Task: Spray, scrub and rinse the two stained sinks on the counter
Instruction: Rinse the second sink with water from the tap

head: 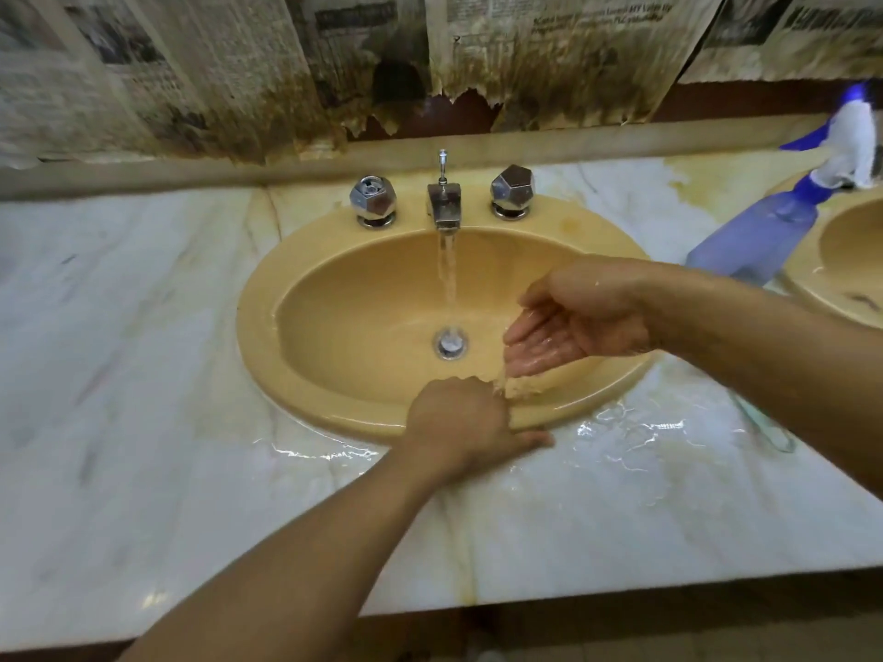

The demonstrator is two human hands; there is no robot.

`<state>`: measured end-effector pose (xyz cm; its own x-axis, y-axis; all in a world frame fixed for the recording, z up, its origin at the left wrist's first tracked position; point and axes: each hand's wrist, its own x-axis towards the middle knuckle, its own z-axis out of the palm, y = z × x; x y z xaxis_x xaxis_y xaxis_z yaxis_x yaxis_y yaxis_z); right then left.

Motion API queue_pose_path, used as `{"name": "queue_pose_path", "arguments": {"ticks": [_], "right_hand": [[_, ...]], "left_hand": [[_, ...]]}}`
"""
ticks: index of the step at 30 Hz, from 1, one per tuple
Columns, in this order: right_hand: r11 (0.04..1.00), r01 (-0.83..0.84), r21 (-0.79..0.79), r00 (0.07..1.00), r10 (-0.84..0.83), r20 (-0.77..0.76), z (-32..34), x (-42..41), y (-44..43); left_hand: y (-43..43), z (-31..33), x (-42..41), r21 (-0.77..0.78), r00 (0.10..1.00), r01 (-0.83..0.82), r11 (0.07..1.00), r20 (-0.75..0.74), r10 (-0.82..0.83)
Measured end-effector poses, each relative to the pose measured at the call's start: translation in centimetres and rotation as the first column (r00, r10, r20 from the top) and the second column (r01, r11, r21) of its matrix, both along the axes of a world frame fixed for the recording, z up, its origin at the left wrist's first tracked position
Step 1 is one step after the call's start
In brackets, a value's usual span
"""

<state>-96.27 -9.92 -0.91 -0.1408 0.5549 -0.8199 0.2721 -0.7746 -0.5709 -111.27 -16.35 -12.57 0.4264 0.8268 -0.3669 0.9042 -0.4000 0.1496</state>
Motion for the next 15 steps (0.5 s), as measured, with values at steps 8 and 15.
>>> {"name": "queue_pose_path", "arguments": {"ticks": [8, 15], "right_hand": [[0.912, -0.21, 0.352, 0.855, -0.003, 0.518, -0.1, 5.7, -1.1], [0.911, 0.102, 0.399, 0.979, -0.164, 0.124, -1.4, 4.7, 0.7]], "left_hand": [[2.6, 0.3, 9.1, -0.223, 0.978, -0.062, 0.973, 0.179, 0.104], [1.5, -0.1, -2.5, -0.076, 0.99, 0.121, 0.99, 0.075, -0.116]]}}
